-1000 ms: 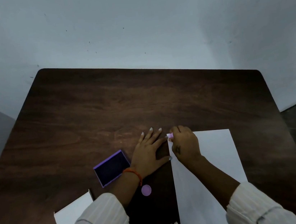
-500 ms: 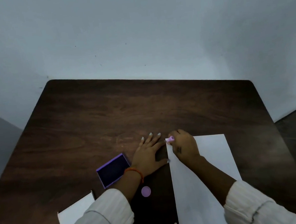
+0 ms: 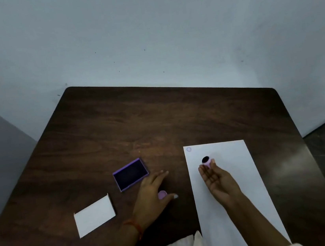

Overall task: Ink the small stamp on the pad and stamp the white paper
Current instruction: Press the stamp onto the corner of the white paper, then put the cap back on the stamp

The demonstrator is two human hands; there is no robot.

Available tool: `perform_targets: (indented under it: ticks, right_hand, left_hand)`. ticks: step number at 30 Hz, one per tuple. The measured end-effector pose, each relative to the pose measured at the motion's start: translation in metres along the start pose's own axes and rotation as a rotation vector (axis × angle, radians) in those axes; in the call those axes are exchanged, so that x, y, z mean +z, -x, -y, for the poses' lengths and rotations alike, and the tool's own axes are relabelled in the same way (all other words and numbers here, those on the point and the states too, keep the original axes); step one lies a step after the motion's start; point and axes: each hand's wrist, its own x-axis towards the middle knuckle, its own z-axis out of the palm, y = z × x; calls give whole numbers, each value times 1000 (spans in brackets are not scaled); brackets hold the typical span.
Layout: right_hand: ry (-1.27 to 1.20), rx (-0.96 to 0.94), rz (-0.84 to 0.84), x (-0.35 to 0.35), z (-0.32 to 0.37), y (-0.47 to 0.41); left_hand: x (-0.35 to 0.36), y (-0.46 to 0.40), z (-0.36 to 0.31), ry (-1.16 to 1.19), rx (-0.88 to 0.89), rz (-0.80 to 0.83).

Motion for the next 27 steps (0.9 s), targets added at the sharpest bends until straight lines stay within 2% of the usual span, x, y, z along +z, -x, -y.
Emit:
perform_targets:
  ticks: [4,8,14,22,24,27]
  right_hand:
    - [33,28,22,-14,-24,5]
    - [117,-31,38,-17,-30,4]
    - [85,-109,32,-11,-40,1]
    - [72,-99,29,3,-37,7]
    - [153,-101,51,6,-37,13]
    - [425,-152,79,16,-44,28]
  left_hand:
    - [7,16,8,-20,-31,-55]
    - [8,18,11,-6,-45,-100]
    - [4,18,7,-1,-75,-67]
    - [-8,27,-6,158,-95,-98]
    - [-10,29,-9,193,-103,-124]
    - [-14,33,-13,251,-117,-161]
